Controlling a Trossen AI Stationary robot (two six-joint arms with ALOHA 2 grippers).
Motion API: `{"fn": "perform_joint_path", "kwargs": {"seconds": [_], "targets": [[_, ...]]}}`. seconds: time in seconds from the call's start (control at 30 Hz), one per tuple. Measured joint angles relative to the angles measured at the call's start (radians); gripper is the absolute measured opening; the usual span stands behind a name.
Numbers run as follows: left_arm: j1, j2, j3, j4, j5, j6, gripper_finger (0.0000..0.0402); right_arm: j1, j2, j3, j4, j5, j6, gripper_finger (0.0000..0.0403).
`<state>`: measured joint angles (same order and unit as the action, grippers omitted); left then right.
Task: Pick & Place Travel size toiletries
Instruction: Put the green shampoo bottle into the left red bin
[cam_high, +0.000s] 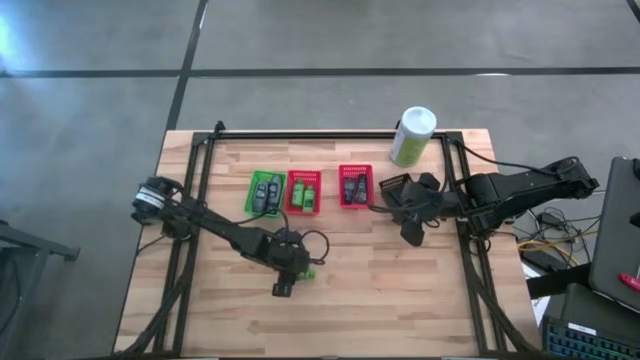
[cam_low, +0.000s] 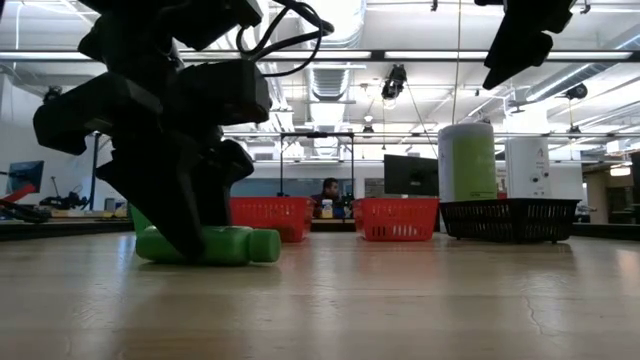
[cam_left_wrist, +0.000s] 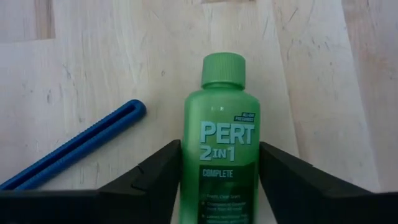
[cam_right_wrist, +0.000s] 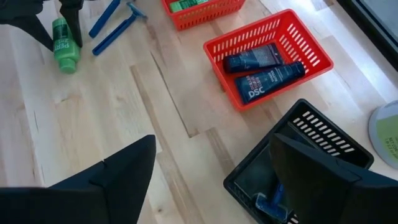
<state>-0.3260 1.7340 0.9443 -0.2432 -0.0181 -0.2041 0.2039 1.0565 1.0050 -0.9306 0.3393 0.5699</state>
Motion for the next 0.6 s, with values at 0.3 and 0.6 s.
{"fn": "perform_joint_path", "kwargs": {"seconds": [0.3,0.6], "targets": [[0.009,-0.075,-0.001,0.0,-0.002,-0.131,0.0173,0.0,0.0,0.0,0.0,0.0,0.0,0.0285],[0.058,-0.262,-0.001,-0.013,-0.21,-0.425,0.0187,0.0,0.0,0.0,-0.001,0.001,-0.001,0.0263]]}}
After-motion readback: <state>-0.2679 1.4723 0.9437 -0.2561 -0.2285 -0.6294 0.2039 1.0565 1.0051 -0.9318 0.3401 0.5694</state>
